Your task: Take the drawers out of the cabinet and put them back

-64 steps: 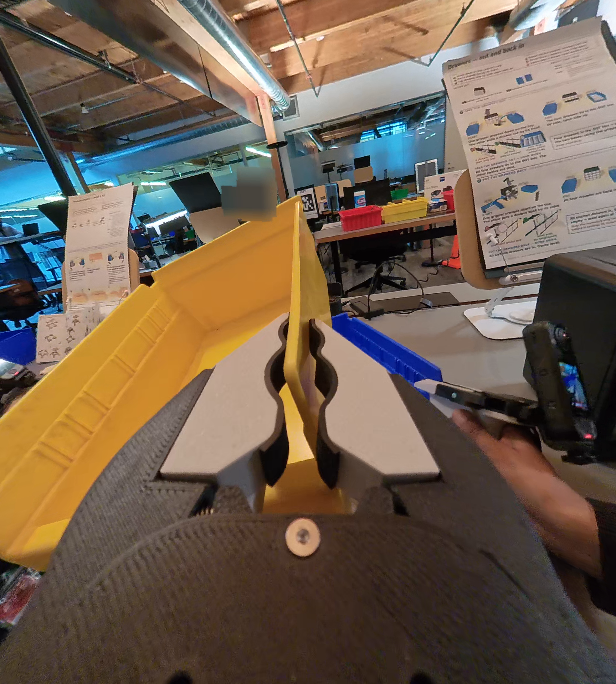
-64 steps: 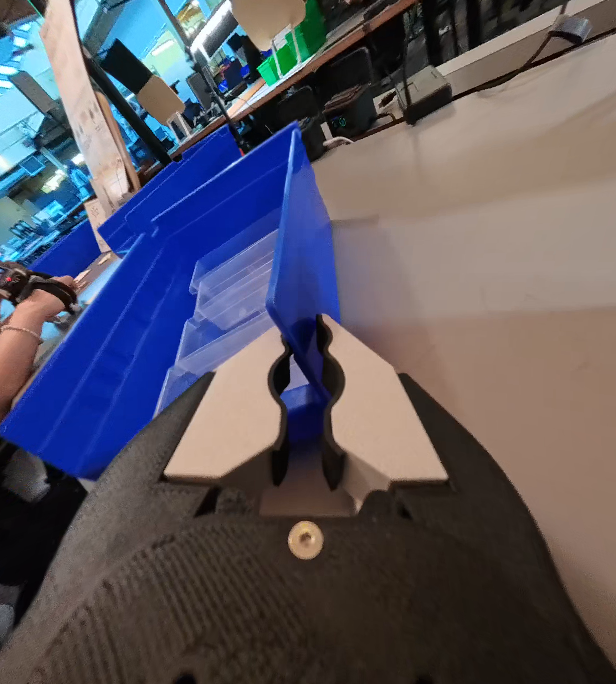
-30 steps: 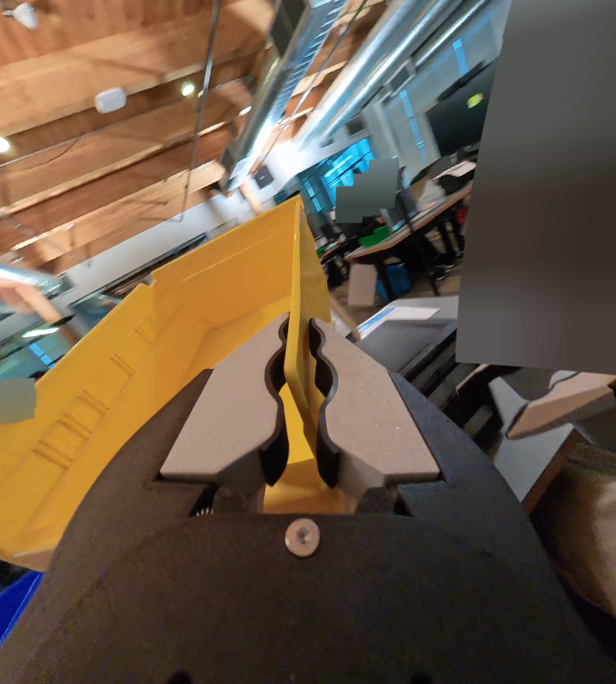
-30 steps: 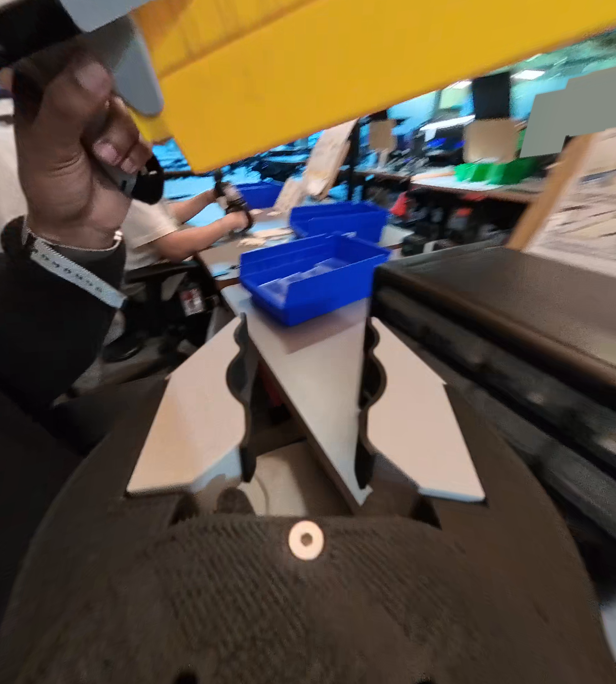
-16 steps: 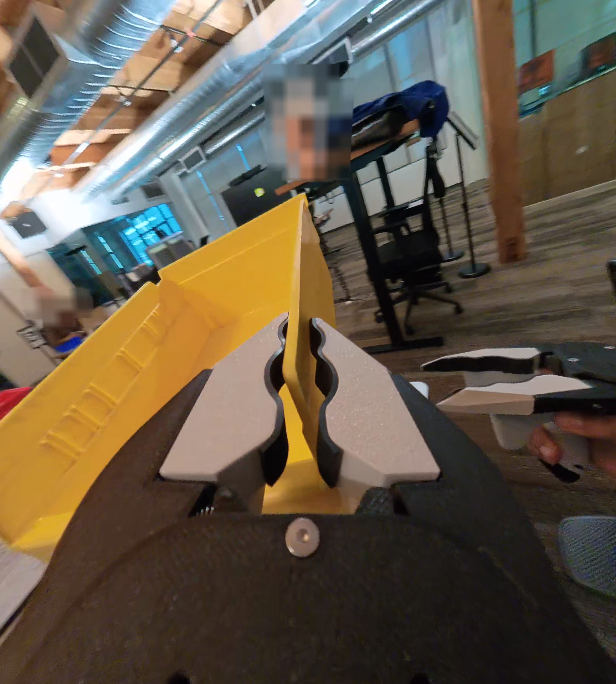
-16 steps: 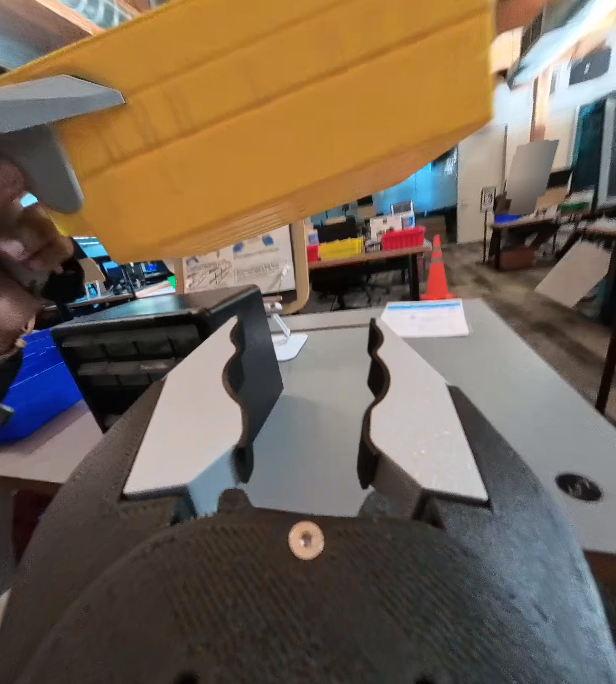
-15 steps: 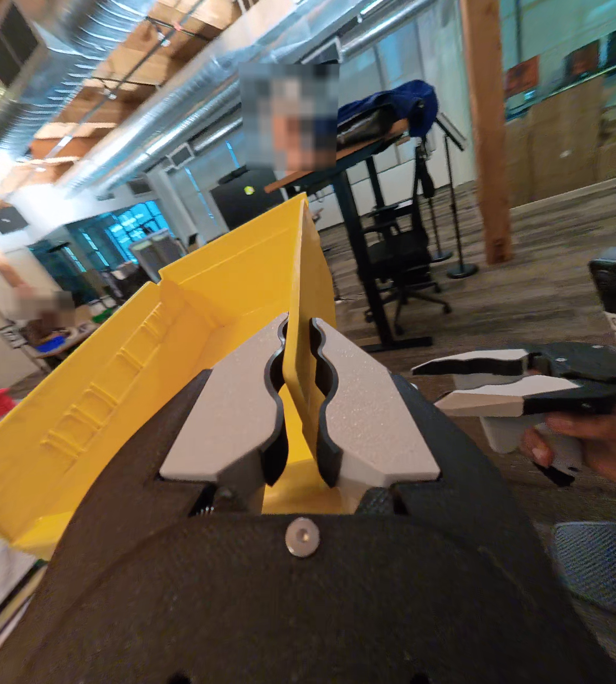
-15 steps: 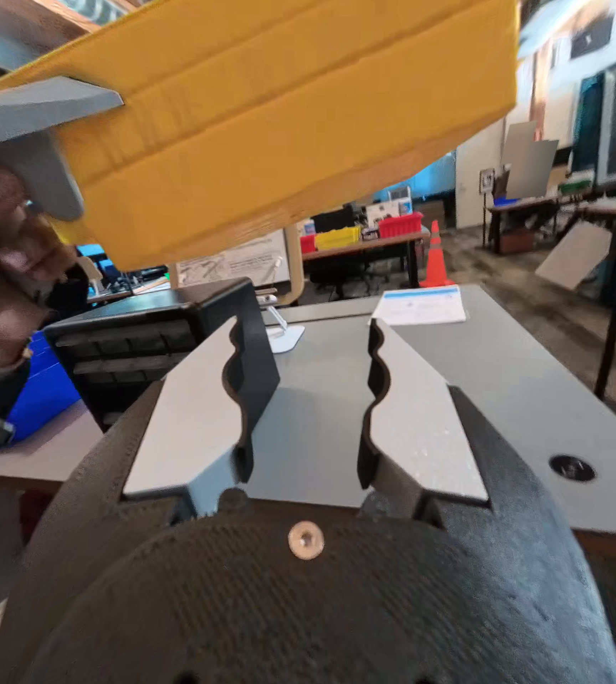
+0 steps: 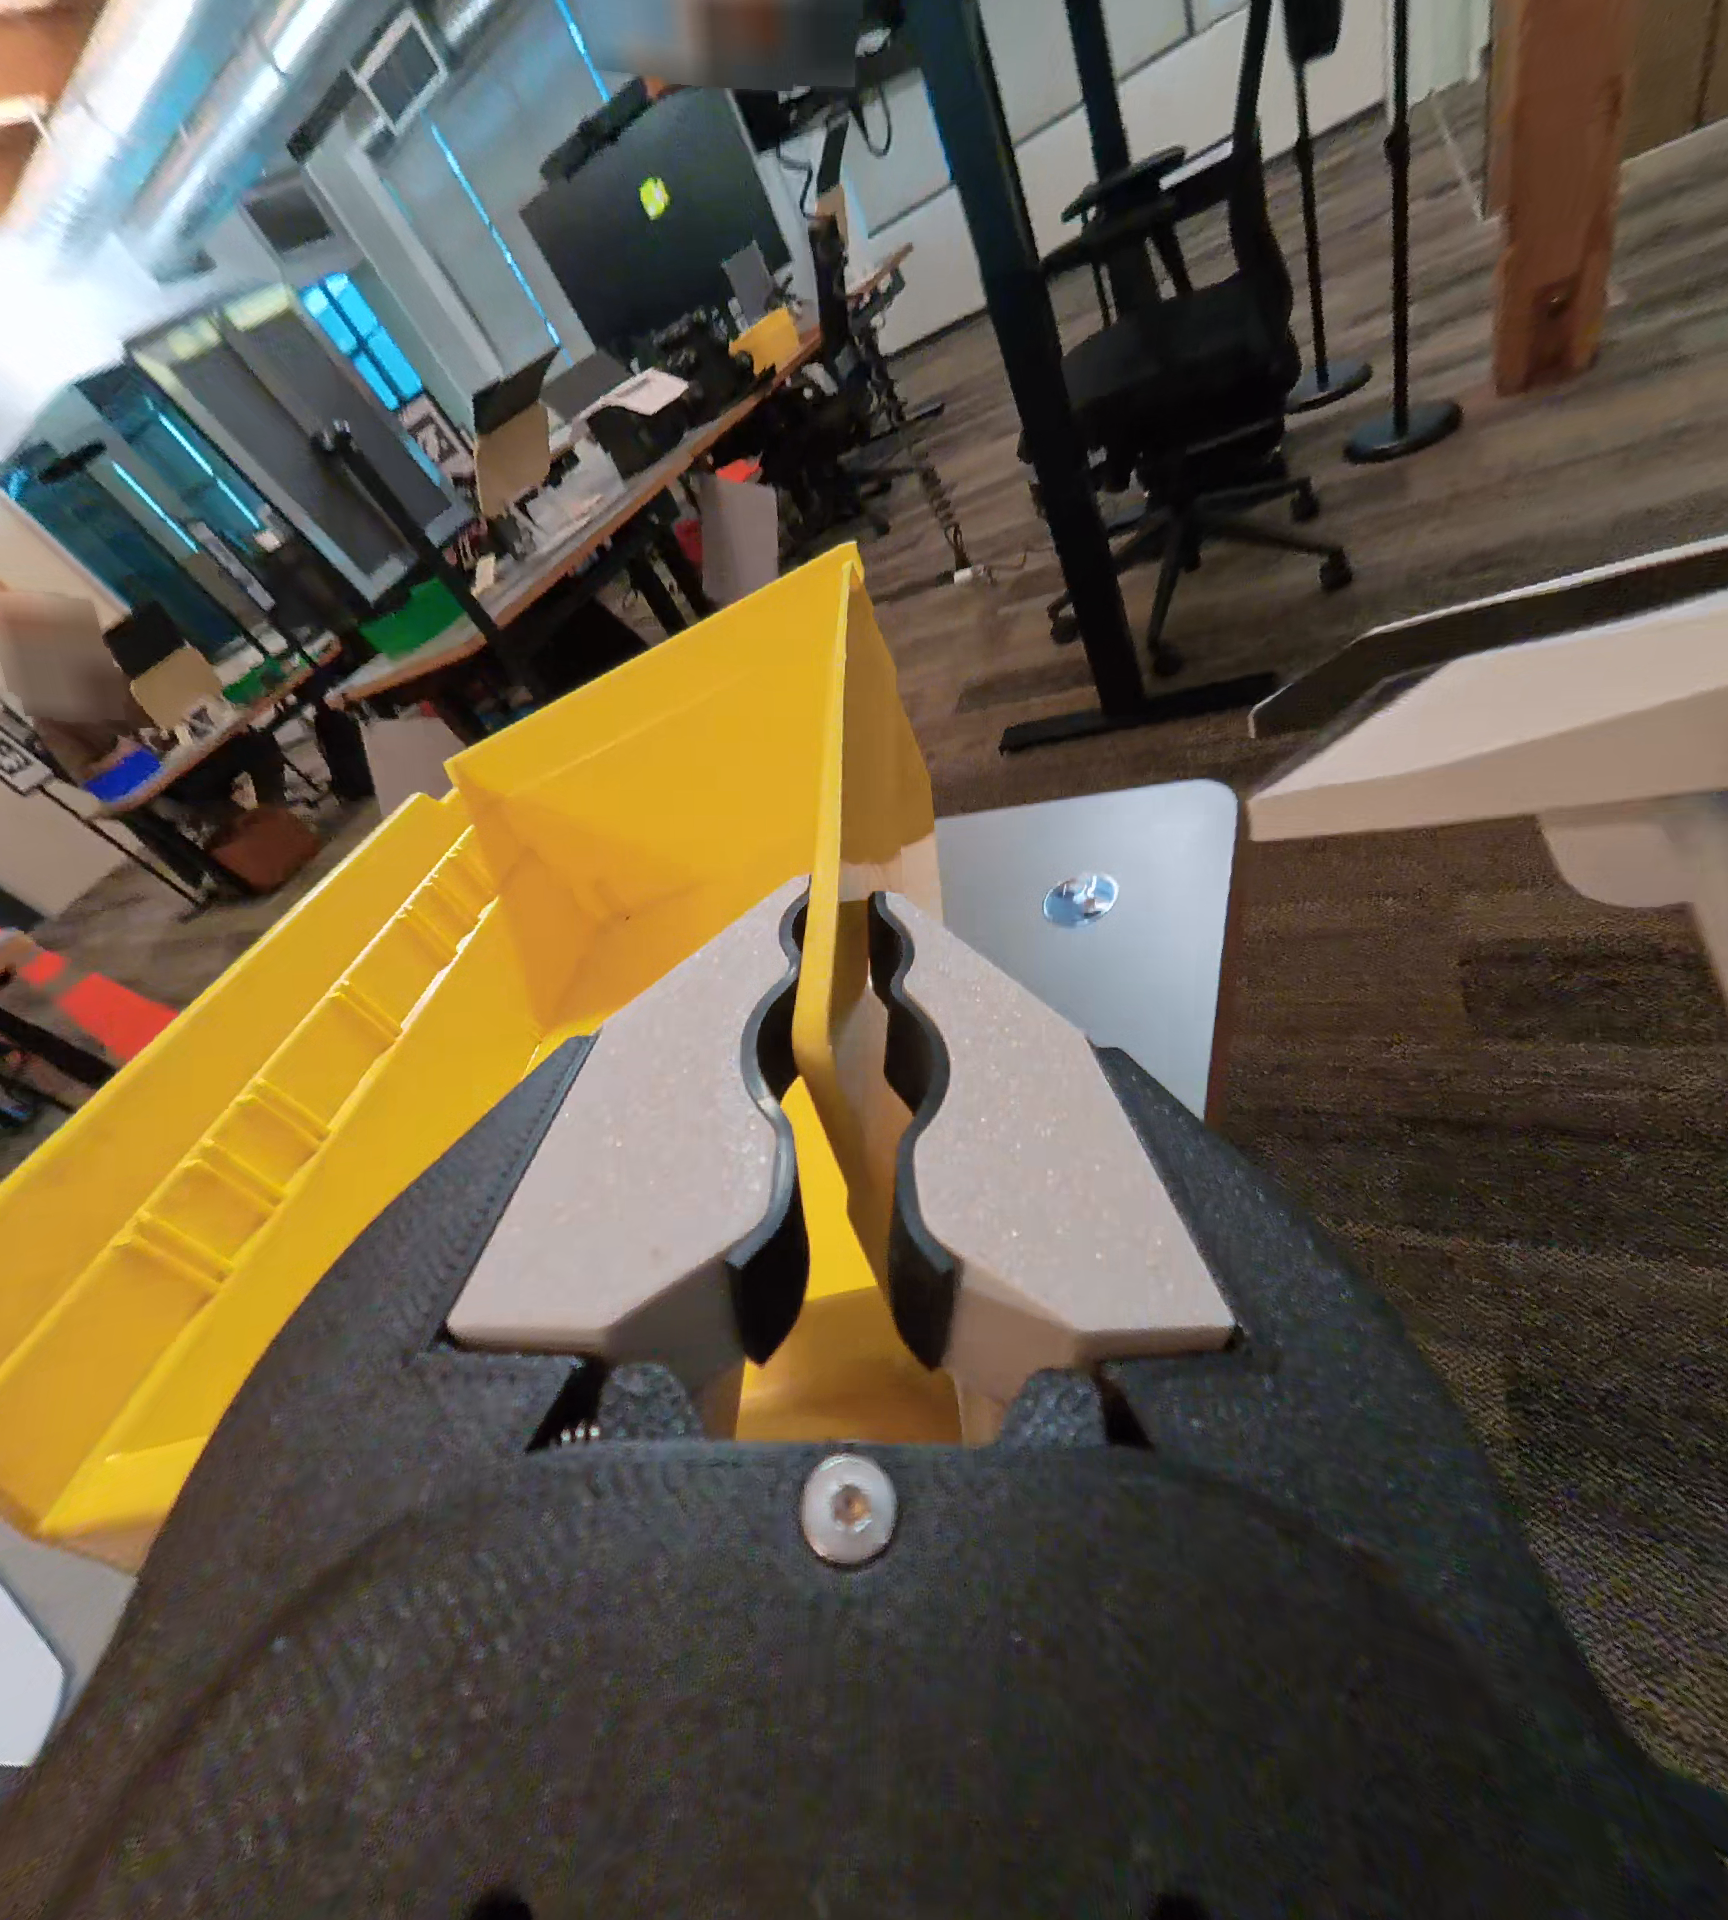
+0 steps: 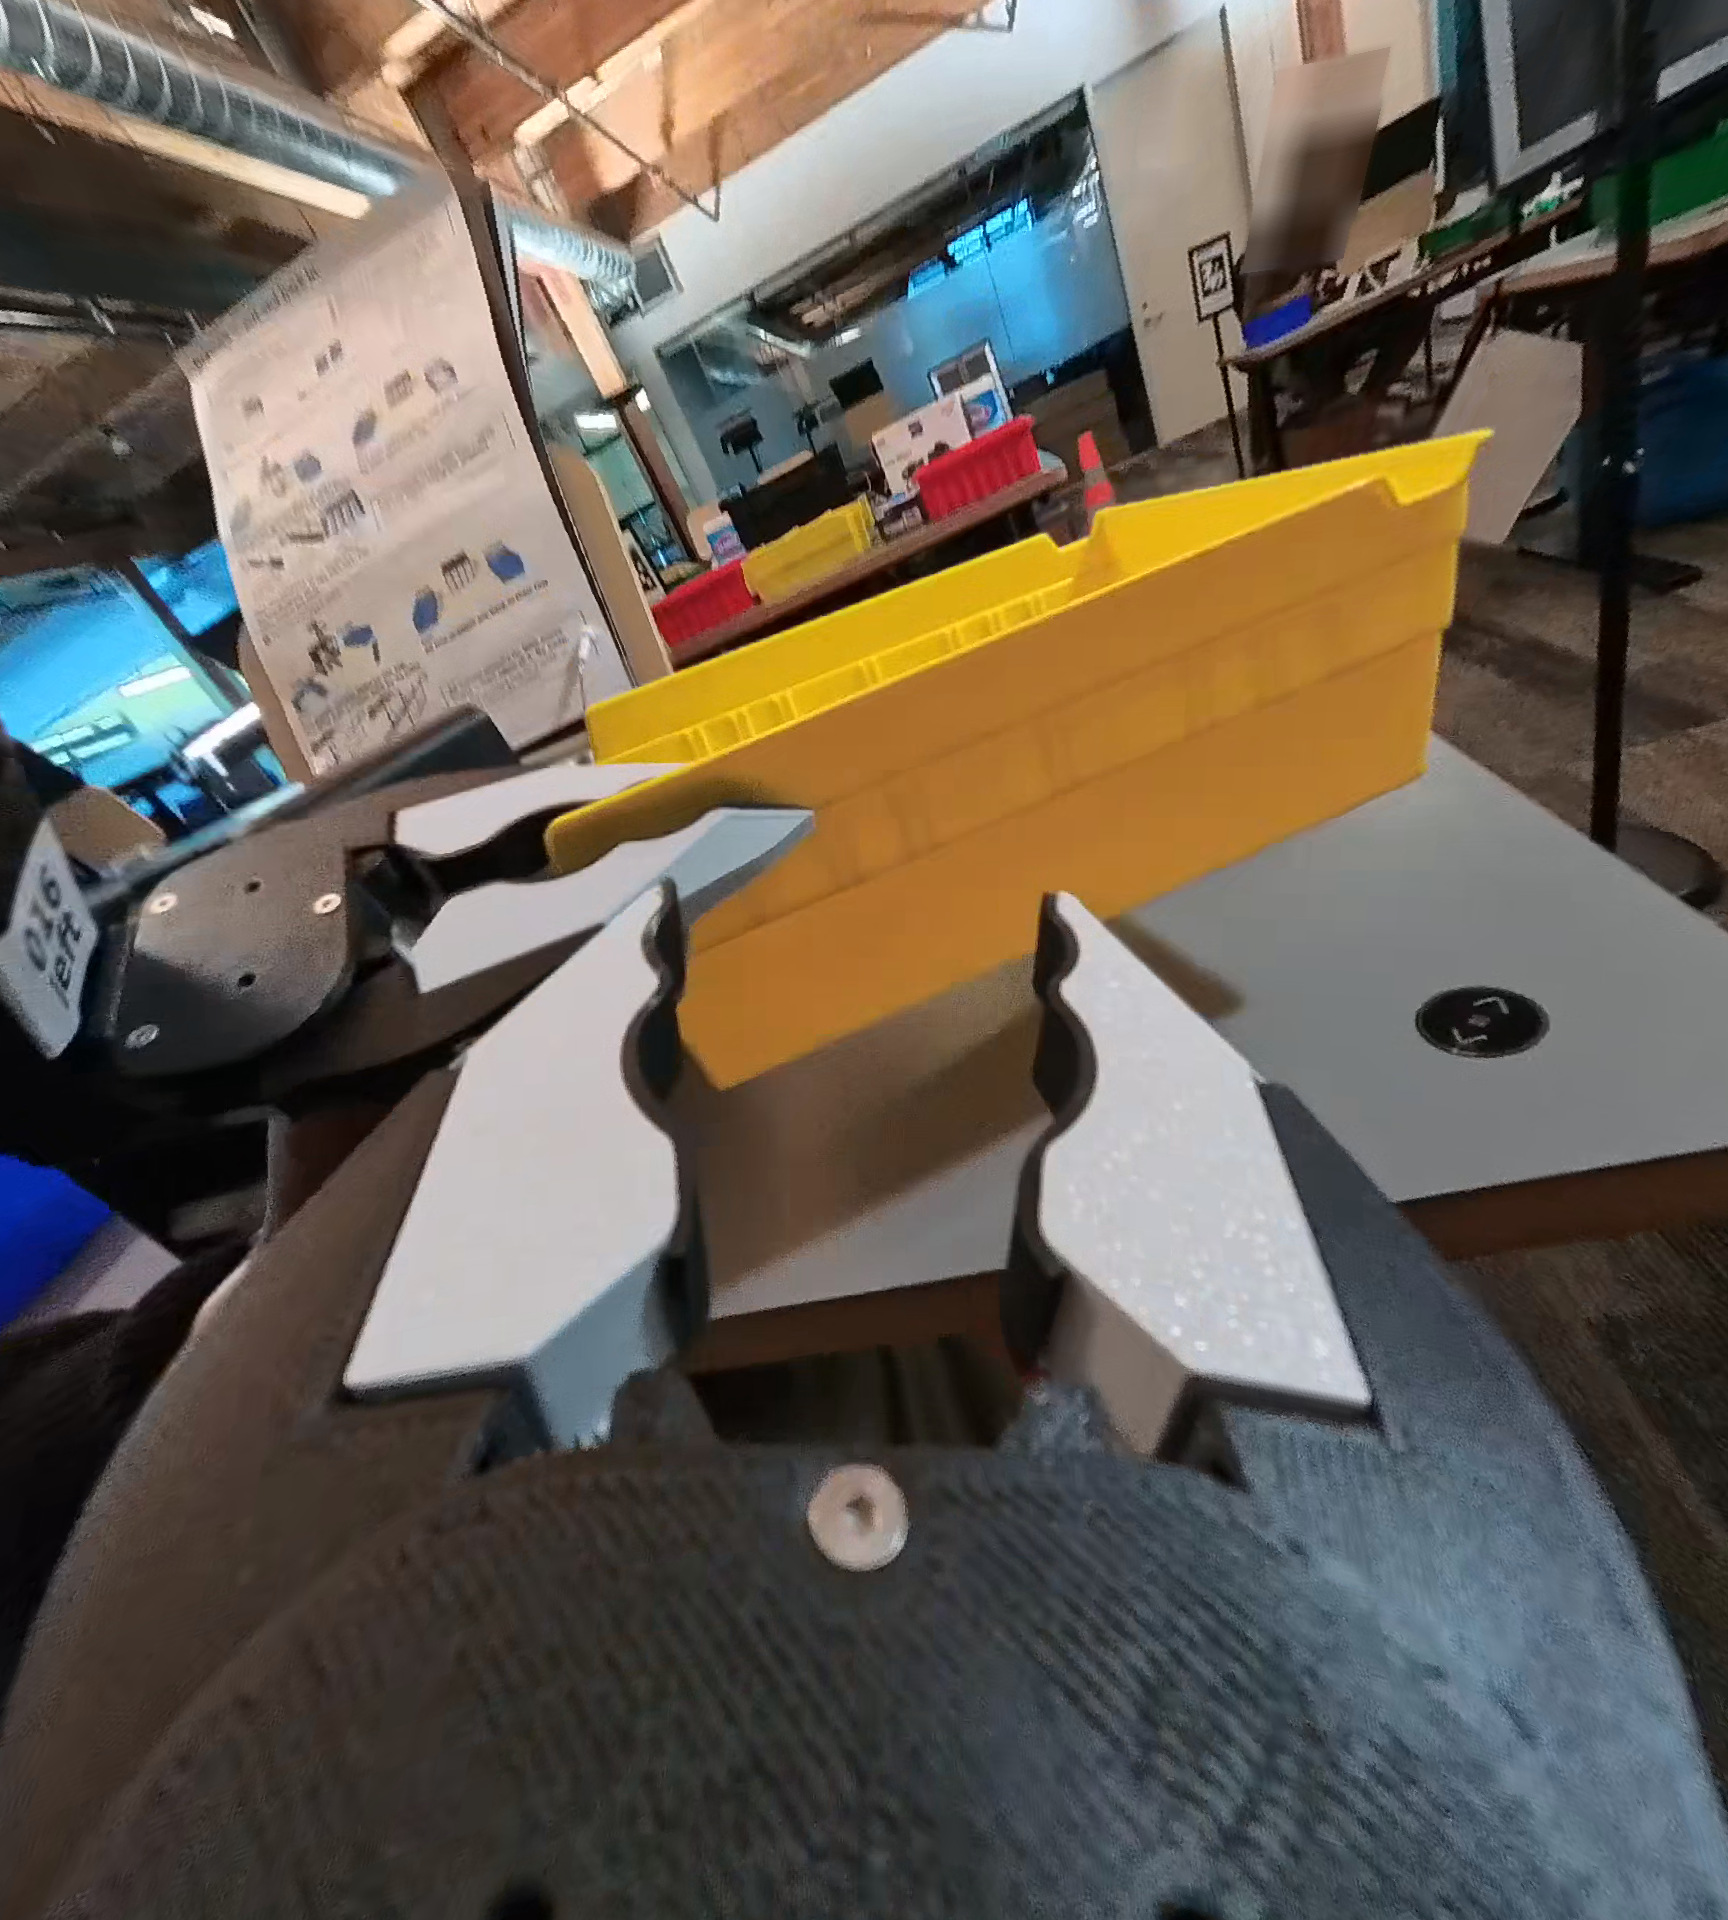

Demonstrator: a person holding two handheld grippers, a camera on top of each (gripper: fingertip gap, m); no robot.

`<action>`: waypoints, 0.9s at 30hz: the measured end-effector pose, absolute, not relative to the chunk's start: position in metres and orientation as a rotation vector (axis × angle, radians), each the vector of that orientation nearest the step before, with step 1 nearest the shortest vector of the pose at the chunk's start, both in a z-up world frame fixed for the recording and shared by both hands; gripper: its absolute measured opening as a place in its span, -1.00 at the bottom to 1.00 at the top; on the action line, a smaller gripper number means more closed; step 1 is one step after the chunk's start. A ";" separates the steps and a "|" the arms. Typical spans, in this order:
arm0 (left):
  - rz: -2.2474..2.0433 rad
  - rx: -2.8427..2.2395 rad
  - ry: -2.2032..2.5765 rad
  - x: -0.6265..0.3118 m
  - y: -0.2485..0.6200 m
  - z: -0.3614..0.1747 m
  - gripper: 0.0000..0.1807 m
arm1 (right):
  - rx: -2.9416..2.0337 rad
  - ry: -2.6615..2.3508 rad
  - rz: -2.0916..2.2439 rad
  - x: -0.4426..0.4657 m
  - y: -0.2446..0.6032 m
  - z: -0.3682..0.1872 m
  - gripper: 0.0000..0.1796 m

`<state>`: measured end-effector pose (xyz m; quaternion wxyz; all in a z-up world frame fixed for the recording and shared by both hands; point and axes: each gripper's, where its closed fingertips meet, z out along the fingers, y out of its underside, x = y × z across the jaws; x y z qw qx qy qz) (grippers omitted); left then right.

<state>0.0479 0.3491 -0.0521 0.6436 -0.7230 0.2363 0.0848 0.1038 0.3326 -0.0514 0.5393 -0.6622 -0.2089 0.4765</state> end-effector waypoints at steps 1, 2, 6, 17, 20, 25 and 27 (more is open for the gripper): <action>0.186 -1.662 0.525 0.044 0.352 -0.059 -0.97 | -1.592 -0.516 1.120 0.100 0.333 -0.057 -0.25; 0.179 -1.674 0.510 0.039 0.355 -0.066 -0.98 | -1.610 -0.534 1.106 0.096 0.333 -0.064 -0.24; 0.172 -1.713 0.469 0.029 0.361 -0.092 -0.98 | -1.681 -0.577 1.052 0.087 0.339 -0.090 -0.24; 0.118 -1.719 0.413 0.028 0.372 -0.128 -0.98 | -1.749 -0.563 0.969 0.081 0.354 -0.118 -0.22; 0.007 -1.779 0.359 0.031 0.370 -0.138 -0.99 | -1.755 -0.568 0.904 0.081 0.358 -0.123 -0.15; -0.058 -1.742 0.401 0.041 0.337 -0.125 -0.59 | -1.723 -0.483 0.830 0.088 0.362 -0.117 0.00; -0.096 -1.754 0.408 0.045 0.318 -0.129 -0.50 | -1.683 -0.527 0.843 0.079 0.355 -0.111 -0.01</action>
